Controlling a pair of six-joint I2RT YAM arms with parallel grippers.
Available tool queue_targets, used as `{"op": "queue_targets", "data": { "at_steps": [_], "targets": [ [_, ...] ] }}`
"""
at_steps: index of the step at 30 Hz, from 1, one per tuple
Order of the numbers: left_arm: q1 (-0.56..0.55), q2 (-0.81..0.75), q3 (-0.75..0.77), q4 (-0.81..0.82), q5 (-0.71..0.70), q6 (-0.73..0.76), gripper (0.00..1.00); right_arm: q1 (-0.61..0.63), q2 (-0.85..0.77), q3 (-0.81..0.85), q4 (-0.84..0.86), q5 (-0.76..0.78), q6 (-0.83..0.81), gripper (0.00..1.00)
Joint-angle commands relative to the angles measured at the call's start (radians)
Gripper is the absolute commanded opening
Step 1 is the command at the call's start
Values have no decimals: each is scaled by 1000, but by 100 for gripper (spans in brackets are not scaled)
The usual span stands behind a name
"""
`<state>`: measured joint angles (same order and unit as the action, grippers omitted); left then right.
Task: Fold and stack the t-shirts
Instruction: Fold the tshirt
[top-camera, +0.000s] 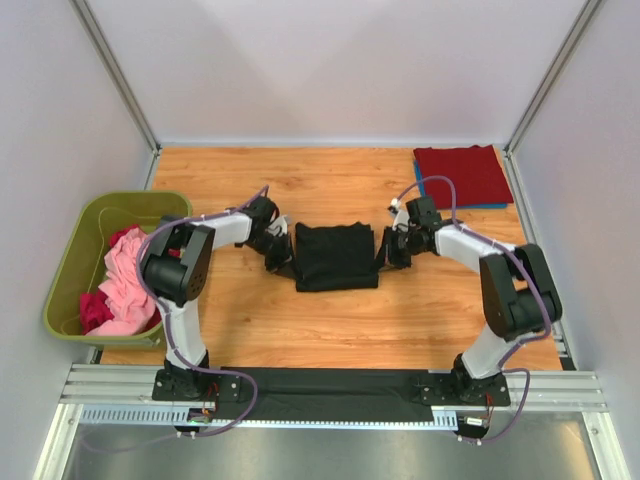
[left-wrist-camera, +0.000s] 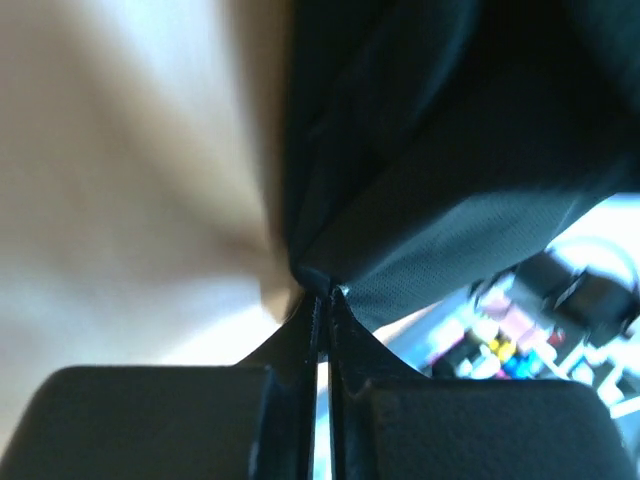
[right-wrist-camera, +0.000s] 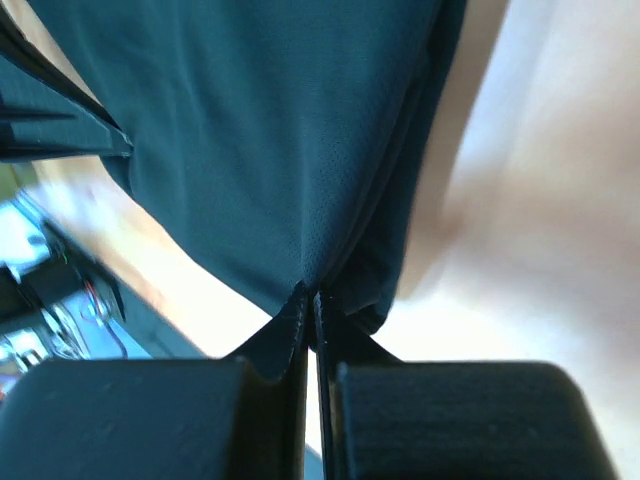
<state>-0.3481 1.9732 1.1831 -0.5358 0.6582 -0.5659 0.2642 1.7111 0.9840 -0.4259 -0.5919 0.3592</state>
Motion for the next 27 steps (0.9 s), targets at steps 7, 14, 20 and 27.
{"op": "queue_targets", "data": {
  "at_steps": [7, 14, 20, 27],
  "targets": [
    [-80, -312, -220, -275, -76, 30, 29, 230, -350, -304, 15, 96, 219, 9],
    [-77, -424, -68, -480, -258, 99, 45, 250, -462, -170, -189, 138, 163, 44],
    [-72, -382, 52, -293, -262, 354, 50, 169, -297, 66, -290, 87, -112, 50],
    [-29, -199, 170, -194, -149, 463, 50, -23, 63, 289, -315, -158, -388, 45]
  ]
}}
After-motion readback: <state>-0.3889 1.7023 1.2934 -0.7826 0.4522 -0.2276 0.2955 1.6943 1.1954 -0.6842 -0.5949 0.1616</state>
